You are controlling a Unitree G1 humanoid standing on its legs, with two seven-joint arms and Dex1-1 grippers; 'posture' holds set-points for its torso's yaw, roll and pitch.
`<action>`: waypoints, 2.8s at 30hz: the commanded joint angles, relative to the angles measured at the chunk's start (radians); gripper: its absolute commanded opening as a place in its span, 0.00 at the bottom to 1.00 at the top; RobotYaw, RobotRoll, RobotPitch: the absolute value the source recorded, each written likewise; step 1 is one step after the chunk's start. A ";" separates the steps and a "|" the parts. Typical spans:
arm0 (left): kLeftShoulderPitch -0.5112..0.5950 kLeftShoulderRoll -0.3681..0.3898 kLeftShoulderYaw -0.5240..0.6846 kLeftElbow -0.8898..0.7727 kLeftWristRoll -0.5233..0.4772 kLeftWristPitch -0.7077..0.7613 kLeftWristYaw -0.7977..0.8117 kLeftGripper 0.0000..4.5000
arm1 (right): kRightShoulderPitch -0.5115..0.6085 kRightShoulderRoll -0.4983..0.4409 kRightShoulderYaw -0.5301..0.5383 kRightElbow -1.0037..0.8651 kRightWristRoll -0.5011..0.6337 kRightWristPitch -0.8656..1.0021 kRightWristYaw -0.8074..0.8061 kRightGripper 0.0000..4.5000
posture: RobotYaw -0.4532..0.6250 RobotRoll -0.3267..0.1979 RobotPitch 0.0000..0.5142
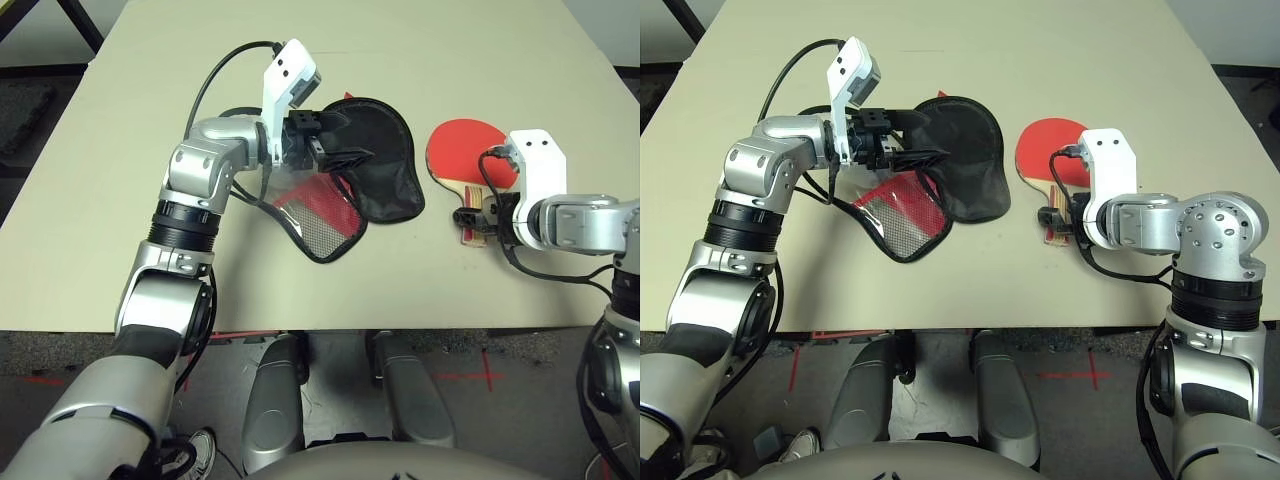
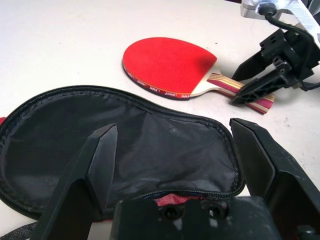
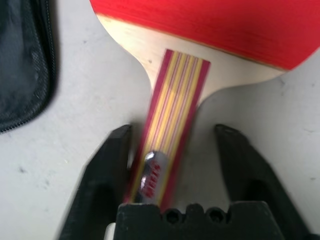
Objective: Store the ping-pong paddle in its case and zip it.
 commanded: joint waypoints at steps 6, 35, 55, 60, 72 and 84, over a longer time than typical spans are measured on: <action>0.020 0.019 0.002 -0.039 -0.022 0.021 0.022 1.00 | -0.072 0.053 -0.034 0.082 -0.026 0.018 -0.088 0.23 | 0.35 0.62 0.47; 0.020 0.033 0.010 -0.048 -0.031 0.011 0.057 1.00 | -0.380 0.320 0.074 0.292 -0.174 0.018 0.014 0.23 | 0.35 0.62 0.46; 0.040 0.032 0.010 -0.047 -0.029 -0.006 0.072 1.00 | -0.424 0.313 0.092 0.440 -0.556 -0.062 0.429 0.23 | 0.36 0.62 0.47; 0.040 0.033 0.012 -0.044 -0.028 -0.008 0.076 1.00 | -0.427 0.282 0.118 0.454 -0.599 -0.086 0.538 0.23 | 0.37 0.62 0.46; -0.084 0.052 0.096 0.119 -0.010 -0.135 0.133 1.00 | -0.466 0.084 0.159 0.442 -0.572 -0.162 0.965 1.00 | 0.36 0.62 0.43; -0.352 0.250 0.186 0.599 0.064 -0.410 0.161 1.00 | -0.428 0.189 0.035 -0.023 -0.586 -0.174 0.863 1.00 | 0.39 0.62 0.43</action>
